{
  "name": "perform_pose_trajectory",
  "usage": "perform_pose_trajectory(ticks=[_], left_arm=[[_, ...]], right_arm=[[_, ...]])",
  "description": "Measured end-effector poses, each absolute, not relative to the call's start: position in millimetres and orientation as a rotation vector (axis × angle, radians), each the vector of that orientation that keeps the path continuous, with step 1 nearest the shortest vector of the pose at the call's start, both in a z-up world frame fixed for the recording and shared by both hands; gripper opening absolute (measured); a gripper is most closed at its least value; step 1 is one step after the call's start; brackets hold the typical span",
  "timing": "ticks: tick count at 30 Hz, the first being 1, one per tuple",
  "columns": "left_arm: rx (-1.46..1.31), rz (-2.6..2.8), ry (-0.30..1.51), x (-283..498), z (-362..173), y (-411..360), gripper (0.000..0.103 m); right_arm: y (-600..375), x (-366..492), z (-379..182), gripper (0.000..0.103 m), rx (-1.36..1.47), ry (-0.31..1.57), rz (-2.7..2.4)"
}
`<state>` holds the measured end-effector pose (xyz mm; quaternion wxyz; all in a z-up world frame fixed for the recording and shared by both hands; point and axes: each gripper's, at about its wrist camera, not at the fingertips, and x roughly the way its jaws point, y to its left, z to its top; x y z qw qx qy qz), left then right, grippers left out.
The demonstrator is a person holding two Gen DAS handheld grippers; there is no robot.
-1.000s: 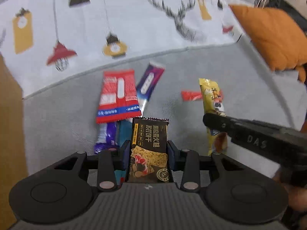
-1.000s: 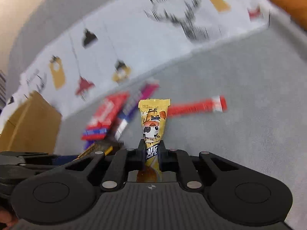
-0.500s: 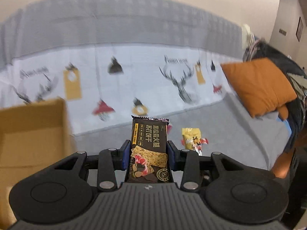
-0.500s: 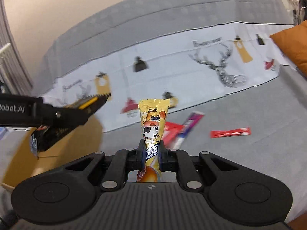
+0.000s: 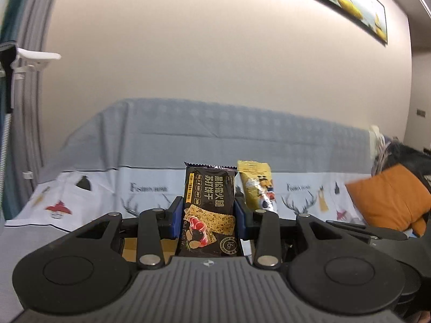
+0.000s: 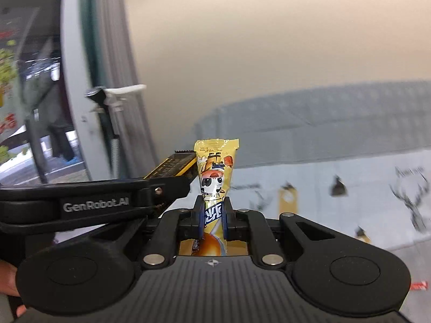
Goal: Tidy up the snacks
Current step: 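Carry both snacks over the box and open both tools to drop them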
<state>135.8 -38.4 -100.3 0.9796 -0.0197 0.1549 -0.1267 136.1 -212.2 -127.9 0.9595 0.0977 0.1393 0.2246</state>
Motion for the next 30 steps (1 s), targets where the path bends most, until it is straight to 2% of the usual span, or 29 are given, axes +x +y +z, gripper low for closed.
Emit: perform_pose_trajectory(ticks=[5,18,25,26,27,28,29,30], left_arm=[[-0.080,-0.210,0.356,151.6,-128.9,-7.4,0.043],[-0.231,-0.073,0.748,241.8,-305.3,76.3,0.043],[-0.202,-0.058,0.827,258.0,-343.4,80.3,0.043],[-0.227,-0.048,0.826,257.6,-342.6,84.5,0.046],[-0.245,-0.028,0.832,257.1,-340.9,87.4,0.055],[-0.261,-0.011,0.841,257.4,-338.5,89.0,0.079],[-0.294,-0.038,0.850,255.6,-334.7,89.8,0.089],[-0.315,-0.053,0.854,252.3,-330.4,88.3,0.091]], right_arm=[[-180.8,156.3,-147.4,0.012,0.167,0.361,0.469],[-130.7,223.0,-283.1,0.013,0.071,0.737,0.408],[-111.0,248.4,-331.8,0.013,0.033,0.887,0.417],[-111.0,247.9,-332.6,0.017,0.037,0.888,0.425],[-113.2,246.6,-331.1,0.019,0.052,0.880,0.431],[-117.1,245.5,-328.6,0.038,0.074,0.869,0.445],[-121.3,243.2,-323.6,0.042,0.104,0.857,0.474],[-124.4,240.9,-320.0,0.047,0.116,0.846,0.479]])
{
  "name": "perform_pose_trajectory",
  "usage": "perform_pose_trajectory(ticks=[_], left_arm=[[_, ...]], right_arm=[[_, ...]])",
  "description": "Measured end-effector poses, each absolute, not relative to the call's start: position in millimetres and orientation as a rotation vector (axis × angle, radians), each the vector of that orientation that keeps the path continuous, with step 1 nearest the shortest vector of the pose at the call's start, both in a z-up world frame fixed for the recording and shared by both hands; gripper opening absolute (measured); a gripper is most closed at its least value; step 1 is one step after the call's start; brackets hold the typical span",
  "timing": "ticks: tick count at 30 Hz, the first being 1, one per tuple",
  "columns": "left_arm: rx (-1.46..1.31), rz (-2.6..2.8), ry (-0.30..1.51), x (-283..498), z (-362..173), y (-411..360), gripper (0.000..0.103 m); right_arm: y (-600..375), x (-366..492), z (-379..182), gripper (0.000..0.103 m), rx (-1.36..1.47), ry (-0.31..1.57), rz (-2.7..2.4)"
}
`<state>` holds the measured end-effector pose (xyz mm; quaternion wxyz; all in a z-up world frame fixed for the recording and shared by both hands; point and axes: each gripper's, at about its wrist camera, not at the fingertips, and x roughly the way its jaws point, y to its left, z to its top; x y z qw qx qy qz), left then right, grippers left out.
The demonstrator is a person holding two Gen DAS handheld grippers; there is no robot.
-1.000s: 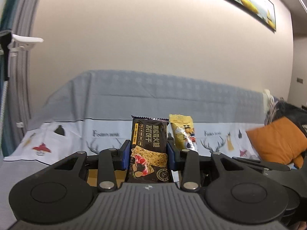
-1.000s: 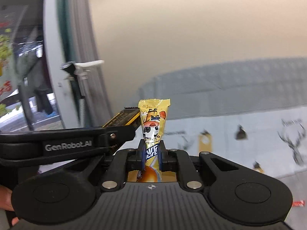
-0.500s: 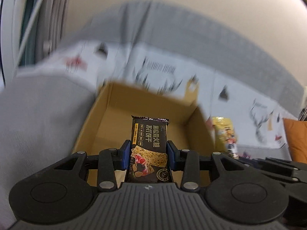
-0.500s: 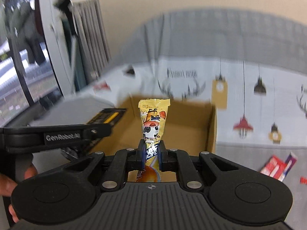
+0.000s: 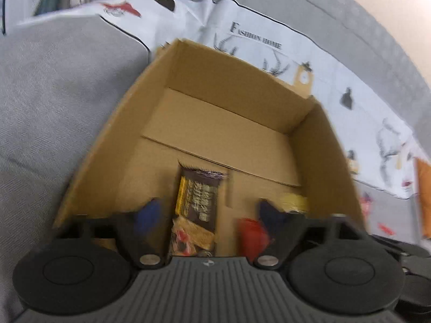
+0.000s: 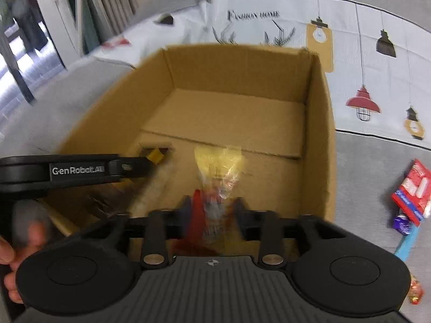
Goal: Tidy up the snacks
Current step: 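Carry both snacks over the box and open both tools to drop them, then move both tools back to the remaining snacks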
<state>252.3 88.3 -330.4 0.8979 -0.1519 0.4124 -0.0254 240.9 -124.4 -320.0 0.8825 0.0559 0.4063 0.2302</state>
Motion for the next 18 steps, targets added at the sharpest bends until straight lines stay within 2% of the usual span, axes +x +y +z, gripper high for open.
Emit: perform_pose_trajectory(ticks=[1,2,4,10,18], left_arm=[[-0.311,-0.043,0.839,247.4,-323.8,84.4,0.094],[-0.288,-0.027,0.815,241.7,-316.1,77.8,0.097],[-0.244,-0.042,0.776,230.2,-303.1,62.8,0.098],[-0.190,-0.150,0.741,204.8,-282.1,3.4,0.098],[-0.007,-0.336,0.750,202.6,-295.2,-116.6,0.098]], right_arm=[[-128.1,235.2,-313.5,0.053,0.116,0.817,0.471],[-134.4,229.1,-306.7,0.064,0.116,0.786,0.454],[-153.7,215.5,-294.5,0.075,0.151,0.719,0.459],[-232.1,179.5,-289.9,0.079,0.203,0.648,0.342],[-338.3,154.1,-343.8,0.078,0.179,0.698,0.184]])
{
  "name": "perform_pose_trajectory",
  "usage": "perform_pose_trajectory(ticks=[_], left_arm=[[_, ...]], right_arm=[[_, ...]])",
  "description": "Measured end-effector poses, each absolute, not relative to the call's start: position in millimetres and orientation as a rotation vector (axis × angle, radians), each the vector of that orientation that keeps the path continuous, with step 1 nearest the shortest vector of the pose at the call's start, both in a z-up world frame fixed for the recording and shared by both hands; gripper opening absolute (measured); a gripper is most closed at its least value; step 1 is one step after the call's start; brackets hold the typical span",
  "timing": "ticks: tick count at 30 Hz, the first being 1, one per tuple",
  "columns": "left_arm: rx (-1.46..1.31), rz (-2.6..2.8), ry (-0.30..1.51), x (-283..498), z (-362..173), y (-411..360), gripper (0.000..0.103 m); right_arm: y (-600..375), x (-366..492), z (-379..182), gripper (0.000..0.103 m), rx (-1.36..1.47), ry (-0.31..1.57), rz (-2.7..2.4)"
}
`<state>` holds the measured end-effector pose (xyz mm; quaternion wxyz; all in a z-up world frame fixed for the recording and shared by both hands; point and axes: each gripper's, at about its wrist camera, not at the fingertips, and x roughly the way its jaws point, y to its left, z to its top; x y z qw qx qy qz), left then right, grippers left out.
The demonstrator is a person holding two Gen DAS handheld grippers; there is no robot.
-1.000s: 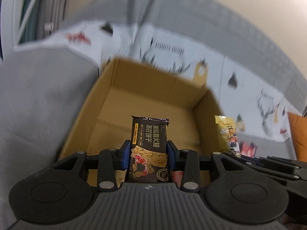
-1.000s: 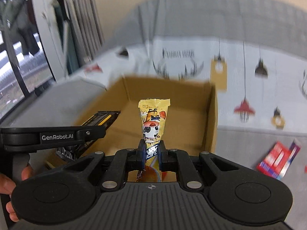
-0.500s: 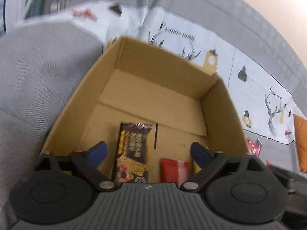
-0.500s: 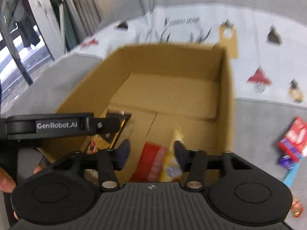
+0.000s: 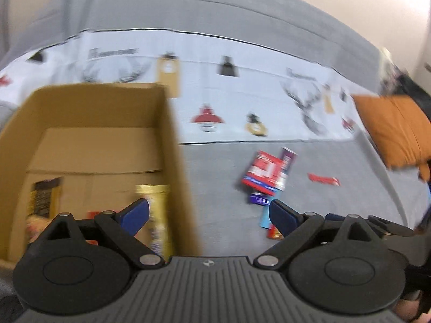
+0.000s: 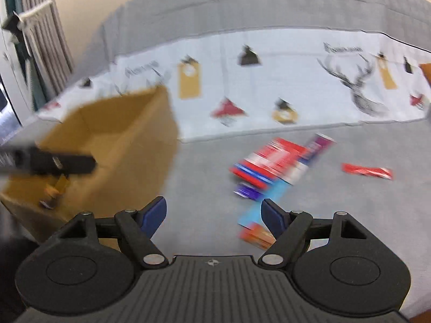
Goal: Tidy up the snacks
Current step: 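Move both tools back to the remaining snacks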
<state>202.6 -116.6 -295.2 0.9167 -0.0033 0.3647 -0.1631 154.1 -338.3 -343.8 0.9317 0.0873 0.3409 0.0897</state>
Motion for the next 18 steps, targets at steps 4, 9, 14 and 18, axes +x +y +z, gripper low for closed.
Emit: perform_pose_trajectory(ticks=[4,9,14,18], left_arm=[[0.068,-0.366,0.723,209.6,-316.4,-156.5,0.103],[0.092,-0.397,0.722,221.5,-344.3,-180.7,0.103],[0.204,-0.433,0.696,228.7,-363.9,-198.4,0.103],[0.294,-0.349,0.627,237.7,-379.0,-213.4,0.103]], right_arm=[[-360.8,155.2,-364.7,0.072,0.112,0.705,0.204],[-369.0,187.4,-400.7,0.041,0.095,0.824,0.243],[-367.0,201.7,-419.5,0.027,0.008,0.849,0.278],[-393.8,206.4,-423.7,0.024,0.108,0.841,0.126]])
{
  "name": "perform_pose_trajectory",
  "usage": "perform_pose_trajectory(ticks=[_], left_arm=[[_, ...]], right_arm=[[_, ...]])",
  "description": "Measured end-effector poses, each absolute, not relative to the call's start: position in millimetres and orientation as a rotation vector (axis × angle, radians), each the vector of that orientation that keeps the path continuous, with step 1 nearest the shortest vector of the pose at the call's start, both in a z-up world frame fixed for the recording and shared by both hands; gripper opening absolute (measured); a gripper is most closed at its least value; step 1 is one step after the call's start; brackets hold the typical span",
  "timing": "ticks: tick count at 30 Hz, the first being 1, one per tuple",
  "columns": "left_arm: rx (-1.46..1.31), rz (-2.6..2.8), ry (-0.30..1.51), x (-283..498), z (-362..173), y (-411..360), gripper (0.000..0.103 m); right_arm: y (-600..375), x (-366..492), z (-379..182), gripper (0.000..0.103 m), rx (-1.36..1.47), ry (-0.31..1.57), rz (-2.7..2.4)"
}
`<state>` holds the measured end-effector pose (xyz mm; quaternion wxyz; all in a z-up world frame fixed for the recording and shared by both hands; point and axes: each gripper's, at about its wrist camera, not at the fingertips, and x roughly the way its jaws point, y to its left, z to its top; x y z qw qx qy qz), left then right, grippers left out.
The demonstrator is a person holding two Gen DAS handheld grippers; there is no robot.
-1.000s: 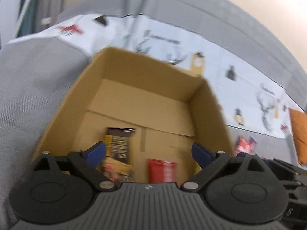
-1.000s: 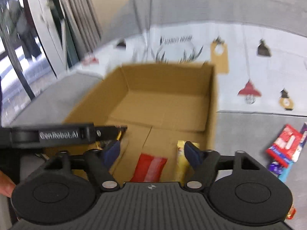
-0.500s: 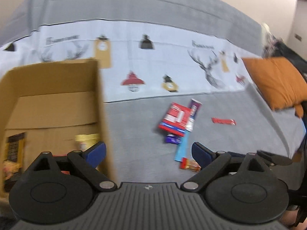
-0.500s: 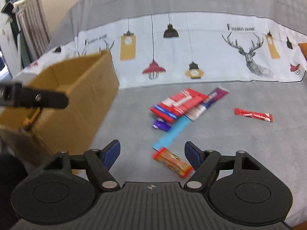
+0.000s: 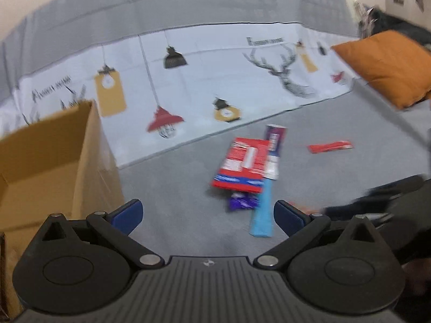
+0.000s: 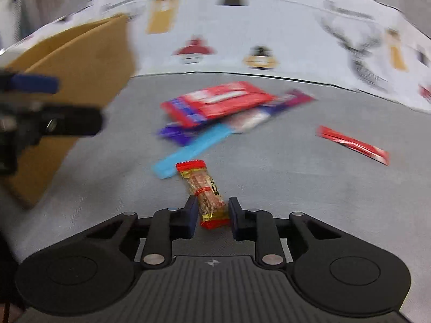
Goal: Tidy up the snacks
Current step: 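Move both tools back to the remaining snacks, then grasp the blue stick with the left tool while the right tool grasps the red-wrapped candy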
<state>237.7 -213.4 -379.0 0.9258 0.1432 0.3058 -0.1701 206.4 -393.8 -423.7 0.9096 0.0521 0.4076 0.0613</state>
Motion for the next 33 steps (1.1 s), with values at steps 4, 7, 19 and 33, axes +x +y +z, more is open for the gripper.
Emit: perform_pose_trajectory(ticks=[4,7,19,33], left_arm=[[0.358,-0.332,0.573,248.2,-390.6,-229.5,0.102],[0.351,-0.396,0.615,255.9,-404.6,-241.5,0.102],[0.248,-0.485,0.797,290.7,-449.2,-271.8,0.044],[0.180,-0.448,0.957,263.6,-433.4,-242.9,0.019]], right_arm=[[-425.1,214.3,-426.0,0.022,0.266,0.824,0.007],[-430.9,215.9,-426.0,0.022,0.292,0.803,0.000],[-425.3,222.0,-437.0,0.041,0.265,0.790,0.017],[-413.5,210.5,-433.5,0.023,0.284,0.837,0.068]])
